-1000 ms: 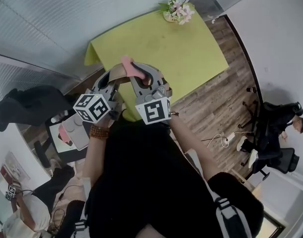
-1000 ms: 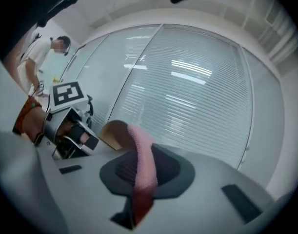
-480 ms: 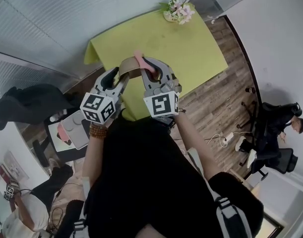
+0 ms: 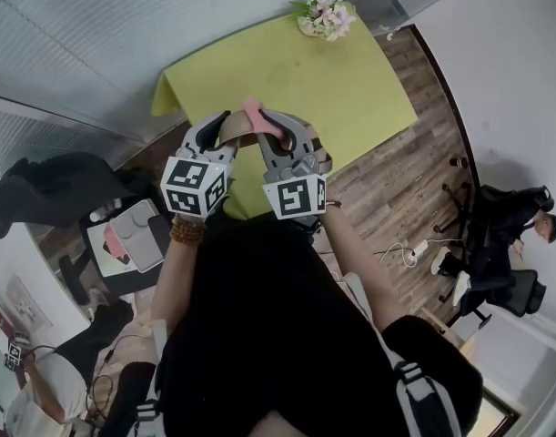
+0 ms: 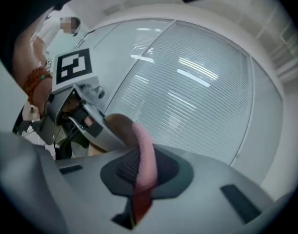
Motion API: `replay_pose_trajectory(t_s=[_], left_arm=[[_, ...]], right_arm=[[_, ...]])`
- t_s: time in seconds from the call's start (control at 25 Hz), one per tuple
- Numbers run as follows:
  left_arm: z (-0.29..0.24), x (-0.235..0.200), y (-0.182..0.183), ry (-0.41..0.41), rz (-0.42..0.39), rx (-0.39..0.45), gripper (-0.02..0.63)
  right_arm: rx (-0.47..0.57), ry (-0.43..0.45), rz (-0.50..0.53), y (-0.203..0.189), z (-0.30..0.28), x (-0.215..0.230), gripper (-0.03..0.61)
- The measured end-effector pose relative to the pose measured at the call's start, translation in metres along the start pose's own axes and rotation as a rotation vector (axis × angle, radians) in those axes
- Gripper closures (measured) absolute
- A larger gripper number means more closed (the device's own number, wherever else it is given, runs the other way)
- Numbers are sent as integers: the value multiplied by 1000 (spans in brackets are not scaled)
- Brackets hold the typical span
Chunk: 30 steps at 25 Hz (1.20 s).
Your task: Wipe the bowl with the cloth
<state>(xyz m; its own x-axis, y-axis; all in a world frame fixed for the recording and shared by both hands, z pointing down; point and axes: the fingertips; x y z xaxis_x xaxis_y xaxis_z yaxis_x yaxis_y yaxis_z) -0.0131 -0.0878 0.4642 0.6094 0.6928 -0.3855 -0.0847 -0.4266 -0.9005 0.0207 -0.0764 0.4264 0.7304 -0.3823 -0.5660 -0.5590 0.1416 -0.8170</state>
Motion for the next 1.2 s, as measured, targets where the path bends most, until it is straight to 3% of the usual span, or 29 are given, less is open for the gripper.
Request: replay_pose_trajectory(t_s=[0.16,0.28,0.44,0.64,0.76,0.88,0.96,1.04,1.2], left_arm=[[-2,9,11,-100,199,170,515],[-1,12,22,-153,255,267,512],[0,8,24,-148,314,360,509],[-2,14,38,-27,16,316,509],[-6,11,35,-8,-11,308,517],[-9,-2,24,13,33,271,523],[-15,-8,14,-22,84,235,535],[-22,-18,0,-48,154,203,537],[-25,-62,-46,44,385,139,537]], right_arm=[[31,-40,-265,1,5,20,558],[9,-55,-461,-1,7,29,558],[-138,-4,-660,-20,5,26,558],[-356,151,-978,-50,8,11,558],[-422,267,-1098,-60,14,3,552],[-437,372,-1165,-65,23,0,554],[-435,385,-1216,-71,30,4,555],[-438,365,-1272,-79,35,8,555],[-445,274,-1261,-99,42,20,557]])
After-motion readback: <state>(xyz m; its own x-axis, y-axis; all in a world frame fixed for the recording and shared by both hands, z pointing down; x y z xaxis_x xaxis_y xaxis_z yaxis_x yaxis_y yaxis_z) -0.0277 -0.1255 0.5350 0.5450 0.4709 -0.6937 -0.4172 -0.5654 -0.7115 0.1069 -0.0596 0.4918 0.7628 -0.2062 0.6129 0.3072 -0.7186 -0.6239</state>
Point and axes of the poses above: the fingertips, and each gripper's own axes: z backward along the fingers, x to its right, y out of its top, and after that the axes turned 12 degrees about -y, right-handed
